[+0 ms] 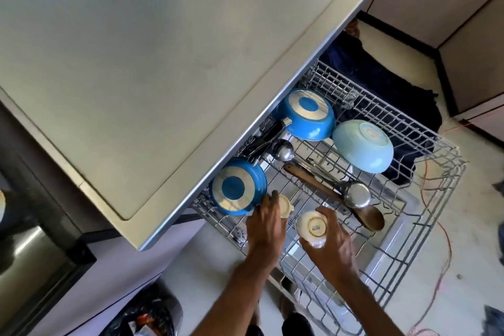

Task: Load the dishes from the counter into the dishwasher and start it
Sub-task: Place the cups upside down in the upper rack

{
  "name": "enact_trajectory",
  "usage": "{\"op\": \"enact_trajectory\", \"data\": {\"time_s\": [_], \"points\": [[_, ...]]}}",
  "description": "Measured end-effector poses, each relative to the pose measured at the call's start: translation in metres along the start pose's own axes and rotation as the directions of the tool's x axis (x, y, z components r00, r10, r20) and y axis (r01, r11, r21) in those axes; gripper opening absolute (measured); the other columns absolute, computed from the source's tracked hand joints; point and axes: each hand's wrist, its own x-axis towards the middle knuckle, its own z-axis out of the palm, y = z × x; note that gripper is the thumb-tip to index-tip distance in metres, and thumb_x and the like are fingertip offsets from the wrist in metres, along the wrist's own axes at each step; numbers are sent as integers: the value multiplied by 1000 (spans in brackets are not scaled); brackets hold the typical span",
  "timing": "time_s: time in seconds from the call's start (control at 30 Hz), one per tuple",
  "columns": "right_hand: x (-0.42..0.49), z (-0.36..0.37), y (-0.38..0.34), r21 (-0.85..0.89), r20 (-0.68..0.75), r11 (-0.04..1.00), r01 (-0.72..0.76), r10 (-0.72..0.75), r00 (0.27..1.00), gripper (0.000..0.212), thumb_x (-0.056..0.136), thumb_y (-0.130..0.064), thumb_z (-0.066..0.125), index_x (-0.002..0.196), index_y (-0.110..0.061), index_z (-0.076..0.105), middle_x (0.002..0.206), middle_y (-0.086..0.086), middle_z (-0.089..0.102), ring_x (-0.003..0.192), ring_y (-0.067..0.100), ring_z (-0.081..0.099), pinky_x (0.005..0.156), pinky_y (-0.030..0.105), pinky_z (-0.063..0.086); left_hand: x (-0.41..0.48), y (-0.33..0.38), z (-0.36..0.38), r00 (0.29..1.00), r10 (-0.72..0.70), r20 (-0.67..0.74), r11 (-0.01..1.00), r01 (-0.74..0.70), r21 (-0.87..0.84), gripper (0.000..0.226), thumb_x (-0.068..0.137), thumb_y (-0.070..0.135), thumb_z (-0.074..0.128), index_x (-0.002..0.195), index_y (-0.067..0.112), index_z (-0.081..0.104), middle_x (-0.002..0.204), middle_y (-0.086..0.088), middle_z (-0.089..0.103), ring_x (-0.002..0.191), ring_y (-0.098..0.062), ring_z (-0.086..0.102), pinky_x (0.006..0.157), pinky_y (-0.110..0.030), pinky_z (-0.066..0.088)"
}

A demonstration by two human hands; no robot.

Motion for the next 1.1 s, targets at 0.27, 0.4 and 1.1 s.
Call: {"op": "enact_trajectory", "data": {"time_s": [0.27, 0.4, 1.1], "points": [[4, 15, -7, -171, 62, 985, 10, 1, 998, 80, 67, -17, 90, 132, -23, 43, 107, 5, 70, 91, 26, 70, 71, 43, 63, -6, -5, -7, 1000, 15, 11, 1000, -14, -18, 82, 58, 27, 96, 132, 19, 63, 119, -8, 72, 64, -12, 72, 47, -21, 55], [-1, 17, -7, -202, 73, 979, 22, -8, 997, 77, 70, -22, 88, 133, -24, 45, 116, 5, 69, 103, 26, 69, 78, 45, 62, -12, -9, -13, 999, 46, -16, 999, -46, -17, 77, 59, 20, 95, 129, 13, 65, 109, -8, 75, 63, -10, 71, 47, -19, 54], [-3, 28, -8, -248, 28, 968, -28, 36, 999, 99, 68, -28, 91, 148, -11, 35, 158, 21, 34, 145, 40, 35, 109, 64, 40, -62, -24, -44, 987, 24, -158, 988, -48, -150, 66, 77, 17, 79, 138, 13, 54, 117, -4, 72, 97, -14, 72, 76, -25, 61]]}}
